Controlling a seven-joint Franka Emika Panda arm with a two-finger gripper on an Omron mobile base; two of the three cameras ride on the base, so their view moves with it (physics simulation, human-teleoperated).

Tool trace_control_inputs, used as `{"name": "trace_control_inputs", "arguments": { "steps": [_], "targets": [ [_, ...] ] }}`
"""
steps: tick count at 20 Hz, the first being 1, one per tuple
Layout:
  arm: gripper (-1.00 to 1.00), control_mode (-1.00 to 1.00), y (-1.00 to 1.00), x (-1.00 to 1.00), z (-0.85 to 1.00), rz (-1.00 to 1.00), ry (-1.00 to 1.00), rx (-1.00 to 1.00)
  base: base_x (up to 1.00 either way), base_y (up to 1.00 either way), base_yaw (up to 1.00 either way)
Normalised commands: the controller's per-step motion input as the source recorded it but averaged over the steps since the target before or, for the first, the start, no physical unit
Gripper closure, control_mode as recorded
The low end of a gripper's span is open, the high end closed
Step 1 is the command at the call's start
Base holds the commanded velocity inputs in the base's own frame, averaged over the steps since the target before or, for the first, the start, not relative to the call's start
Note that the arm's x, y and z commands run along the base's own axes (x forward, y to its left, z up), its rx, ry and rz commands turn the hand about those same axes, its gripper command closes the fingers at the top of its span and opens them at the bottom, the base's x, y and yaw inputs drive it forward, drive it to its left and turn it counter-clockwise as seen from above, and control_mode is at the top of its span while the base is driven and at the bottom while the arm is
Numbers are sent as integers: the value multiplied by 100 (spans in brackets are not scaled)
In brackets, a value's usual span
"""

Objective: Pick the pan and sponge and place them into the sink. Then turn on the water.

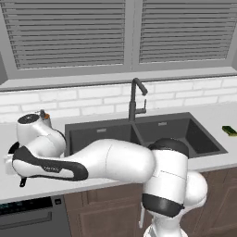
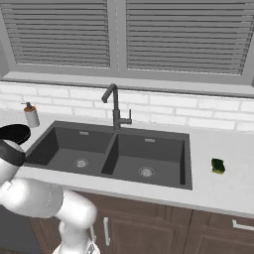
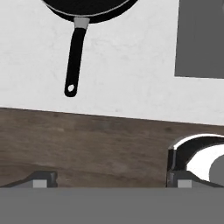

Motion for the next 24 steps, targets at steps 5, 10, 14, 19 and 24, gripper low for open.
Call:
{"name": "trace_control_inputs", "arguments": {
  "steps": [5,10,14,19,24],
  "targets": [
    [-100,-100,40,38,-17,4,12,0,0,0,0],
    [-100,-100,21,45,-27,1,3,-2,0,0,0],
    [-100,-100,5,17,-17,0,0,-2,0,0,0],
    [-100,-100,33,35,-17,1,-1,-1,0,0,0],
    [-100,-100,33,31,-24,9,-14,-2,0,0,0]
  ]
}}
